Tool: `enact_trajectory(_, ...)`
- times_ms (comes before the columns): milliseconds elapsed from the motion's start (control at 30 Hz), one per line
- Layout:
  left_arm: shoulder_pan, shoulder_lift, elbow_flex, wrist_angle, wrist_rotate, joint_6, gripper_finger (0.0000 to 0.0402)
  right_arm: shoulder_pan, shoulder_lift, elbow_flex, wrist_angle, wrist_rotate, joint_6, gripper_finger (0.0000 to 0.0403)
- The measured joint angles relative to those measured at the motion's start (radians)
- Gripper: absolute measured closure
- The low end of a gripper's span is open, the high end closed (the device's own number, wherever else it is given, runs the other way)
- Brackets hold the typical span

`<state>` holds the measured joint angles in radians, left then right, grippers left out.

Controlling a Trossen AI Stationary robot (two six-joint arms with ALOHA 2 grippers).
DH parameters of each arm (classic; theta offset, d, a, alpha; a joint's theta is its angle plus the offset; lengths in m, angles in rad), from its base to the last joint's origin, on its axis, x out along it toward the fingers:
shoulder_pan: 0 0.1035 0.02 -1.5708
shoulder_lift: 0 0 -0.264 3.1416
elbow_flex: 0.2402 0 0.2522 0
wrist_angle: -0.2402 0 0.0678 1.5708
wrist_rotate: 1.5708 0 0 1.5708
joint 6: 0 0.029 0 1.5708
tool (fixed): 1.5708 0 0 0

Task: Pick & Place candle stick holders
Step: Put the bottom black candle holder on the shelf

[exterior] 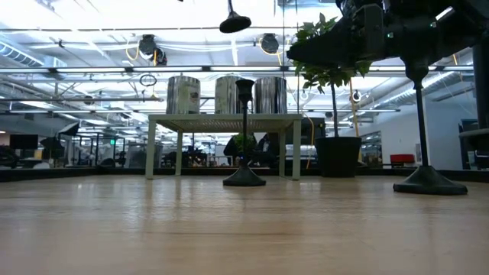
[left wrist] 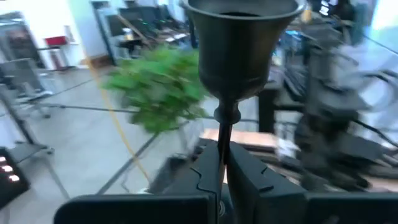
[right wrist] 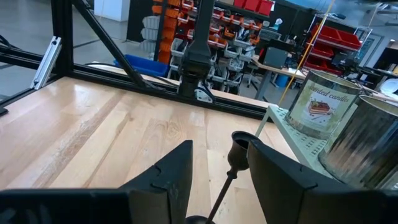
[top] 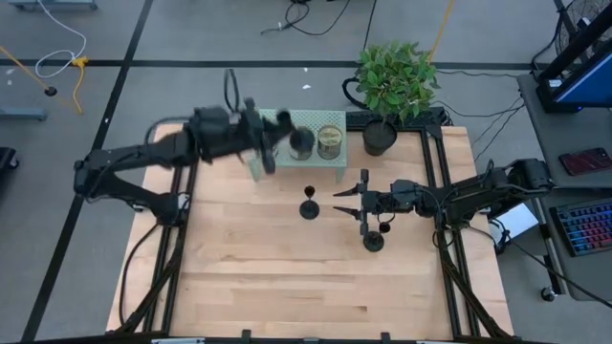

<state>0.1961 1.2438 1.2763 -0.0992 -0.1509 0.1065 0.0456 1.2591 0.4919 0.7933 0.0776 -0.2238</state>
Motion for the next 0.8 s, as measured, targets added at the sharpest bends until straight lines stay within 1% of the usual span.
enact_trajectory(133,0.165,0.006,0.023,0.006,0.116,-0.012,0.0393,0.0,0.0,0.0,0.0,0.0,-0.001,0.0257)
enact_trajectory(267,0.297,0.052,0.025,0.049,0.186,-0.058,0.0392,0.0,0.0,0.0,0.002,0.0,-0.001,0.0257)
enact_trajectory(333,0.346,0.091,0.025,0.081,0.238,-0.065,0.0387,0.0,0.0,0.0,0.002,0.0,-0.001,0.0257)
enact_trajectory(400,0.379,0.137,0.025,0.104,0.287,-0.068,0.0387,0.0,0.0,0.0,0.003,0.0,-0.001,0.0257)
enact_trajectory(467,0.407,0.18,0.023,0.117,0.31,-0.076,0.0389,0.0,0.0,0.0,0.002,0.0,0.0,0.0257)
enact_trajectory(567,0.44,0.232,0.023,0.153,0.32,-0.09,0.0393,0.0,0.0,0.0,-0.004,0.0,0.0,0.0257)
enact_trajectory(700,0.474,0.288,0.023,0.148,0.338,-0.115,0.0385,0.0,0.0,0.0,-0.017,0.0,0.001,0.0257)
enact_trajectory(800,0.485,0.318,0.023,0.138,0.356,-0.116,0.0387,0.0,0.0,0.0,-0.023,0.0,0.002,0.0257)
